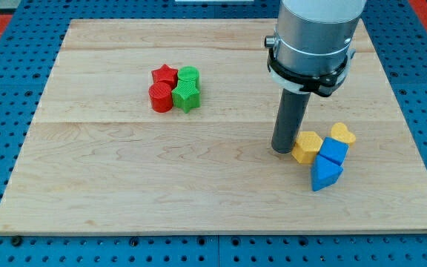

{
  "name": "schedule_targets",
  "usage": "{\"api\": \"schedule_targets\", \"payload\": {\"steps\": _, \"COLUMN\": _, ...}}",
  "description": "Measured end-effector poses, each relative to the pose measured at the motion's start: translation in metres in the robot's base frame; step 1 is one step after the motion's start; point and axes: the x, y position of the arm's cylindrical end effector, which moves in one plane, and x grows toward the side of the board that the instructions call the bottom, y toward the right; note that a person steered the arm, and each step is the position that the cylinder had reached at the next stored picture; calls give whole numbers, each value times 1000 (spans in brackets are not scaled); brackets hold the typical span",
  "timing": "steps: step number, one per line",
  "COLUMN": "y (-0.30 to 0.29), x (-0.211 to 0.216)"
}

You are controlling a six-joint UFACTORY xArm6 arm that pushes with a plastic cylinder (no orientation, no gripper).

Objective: Move yellow heart to the yellow hexagon

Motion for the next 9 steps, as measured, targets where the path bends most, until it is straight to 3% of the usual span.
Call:
{"api": "schedule_targets", "payload": {"steps": 4, "y": -3, "x": -8}}
{"api": "schedule_targets", "payload": {"steps": 5, "y": -10, "x": -51}}
{"api": "schedule_targets", "payload": {"steps": 7, "y": 97, "x": -77}}
{"api": "schedule_targets", "payload": {"steps": 8, "y": 131, "x": -55}}
{"api": "schedule_targets", "payload": {"steps": 9, "y": 100, "x": -18}}
